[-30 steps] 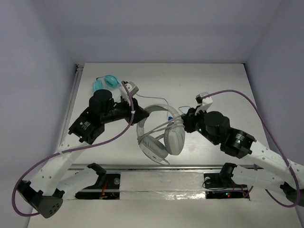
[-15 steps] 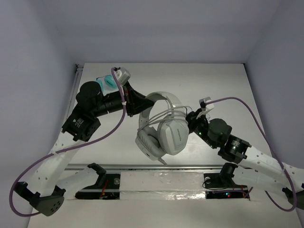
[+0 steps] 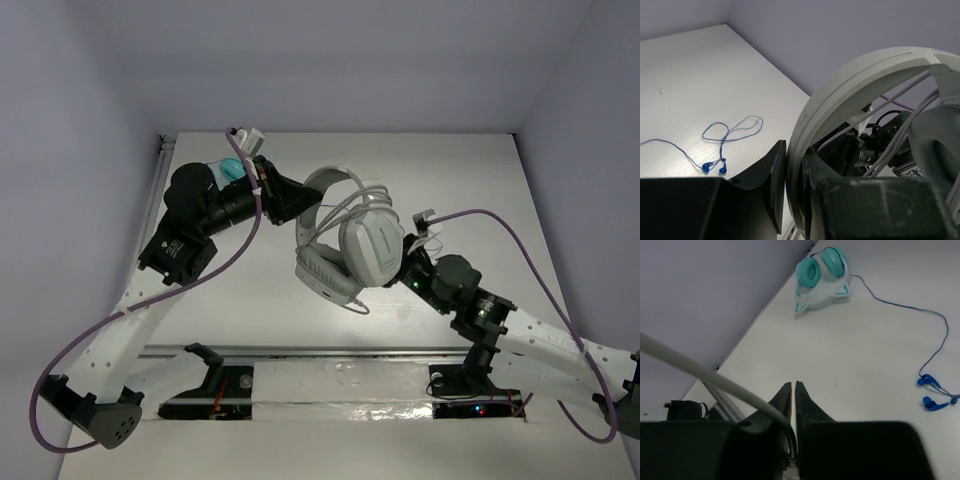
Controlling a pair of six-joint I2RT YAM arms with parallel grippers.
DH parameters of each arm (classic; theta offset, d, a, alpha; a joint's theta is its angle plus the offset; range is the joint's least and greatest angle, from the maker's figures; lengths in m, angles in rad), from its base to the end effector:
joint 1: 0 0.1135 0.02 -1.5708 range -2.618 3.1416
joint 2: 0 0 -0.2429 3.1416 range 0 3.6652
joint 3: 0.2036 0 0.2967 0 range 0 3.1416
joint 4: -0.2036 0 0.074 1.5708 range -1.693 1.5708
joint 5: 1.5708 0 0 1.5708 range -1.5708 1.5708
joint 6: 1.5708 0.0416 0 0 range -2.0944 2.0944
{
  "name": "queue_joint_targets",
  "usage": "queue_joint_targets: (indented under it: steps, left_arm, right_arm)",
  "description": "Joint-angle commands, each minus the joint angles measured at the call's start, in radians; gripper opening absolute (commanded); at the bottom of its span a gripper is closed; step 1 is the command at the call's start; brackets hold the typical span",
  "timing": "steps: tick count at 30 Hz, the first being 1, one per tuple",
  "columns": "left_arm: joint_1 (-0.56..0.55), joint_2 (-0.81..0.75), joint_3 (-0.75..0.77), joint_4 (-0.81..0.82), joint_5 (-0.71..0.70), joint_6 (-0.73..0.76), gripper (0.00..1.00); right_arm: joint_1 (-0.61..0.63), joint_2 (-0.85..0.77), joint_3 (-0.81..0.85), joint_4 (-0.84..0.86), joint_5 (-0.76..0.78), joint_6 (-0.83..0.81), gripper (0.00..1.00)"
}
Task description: Wrap the headphones
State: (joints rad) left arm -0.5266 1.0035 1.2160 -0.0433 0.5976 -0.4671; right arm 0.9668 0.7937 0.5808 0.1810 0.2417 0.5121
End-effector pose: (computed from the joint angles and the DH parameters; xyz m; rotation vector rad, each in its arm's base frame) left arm 0.2197 -0.1548 0.4565 0.5753 1.4412 -1.2183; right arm 0.1563 0.2089 0.2803 -0.1855 1.6760 0.9428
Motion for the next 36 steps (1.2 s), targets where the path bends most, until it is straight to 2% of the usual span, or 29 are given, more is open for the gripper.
queue_joint_targets:
  steps: [1,4,5,8,10,12,14,15,16,19,25,30,32,36]
  left_arm:
    - [0.008,-0.009,0.008,0.177,-0.022,-0.114,0.00]
    - [0.008,-0.022,-0.021,0.187,-0.125,-0.151,0.00]
    - [0.008,-0.029,-0.045,0.212,-0.152,-0.210,0.00]
    - [0.008,-0.062,-0.185,0.360,-0.270,-0.333,0.00]
    - [0.008,-0.066,-0.287,0.529,-0.355,-0.430,0.00]
    - [0.008,-0.059,-0.355,0.595,-0.407,-0.506,0.00]
    - [-0.022,-0.048,-0.445,0.664,-0.563,-0.510,0.00]
    - [-0.032,-0.042,-0.446,0.671,-0.564,-0.510,0.00]
    - [-0.041,-0.037,-0.463,0.674,-0.663,-0.490,0.00]
    - [-0.065,0.000,-0.480,0.695,-0.813,-0.466,0.00]
    - [-0.108,0.132,-0.492,0.810,-0.906,-0.478,0.00]
    - [-0.131,0.201,-0.504,0.810,-0.961,-0.461,0.00]
    - [-0.131,0.198,-0.533,0.777,-0.986,-0.458,0.00]
    - [-0.131,0.094,-0.659,0.668,-1.061,-0.453,0.00]
  right_arm:
    - [-0.008,-0.014,-0.024,0.038,0.001,0.026,0.03]
    - [-0.008,-0.018,-0.029,0.076,-0.004,0.035,0.00]
    - [-0.008,0.011,-0.027,0.090,-0.019,0.045,0.00]
    - [-0.008,0.079,-0.027,0.188,-0.093,0.112,0.00]
    - [-0.008,0.143,-0.045,0.297,-0.137,0.182,0.00]
    - [-0.008,0.198,-0.056,0.368,-0.154,0.261,0.00]
    - [-0.008,0.235,-0.059,0.429,-0.156,0.330,0.00]
    - [-0.008,0.236,-0.059,0.448,-0.156,0.330,0.00]
    - [-0.008,0.248,-0.061,0.480,-0.166,0.380,0.02]
    - [-0.008,0.246,-0.084,0.521,-0.144,0.498,0.04]
    - [-0.008,0.211,-0.148,0.568,-0.067,0.672,0.06]
    - [-0.008,0.199,-0.179,0.532,-0.036,0.710,0.21]
    - [-0.008,0.211,-0.182,0.509,-0.036,0.704,0.23]
    - [-0.008,0.291,-0.188,0.505,-0.068,0.697,0.29]
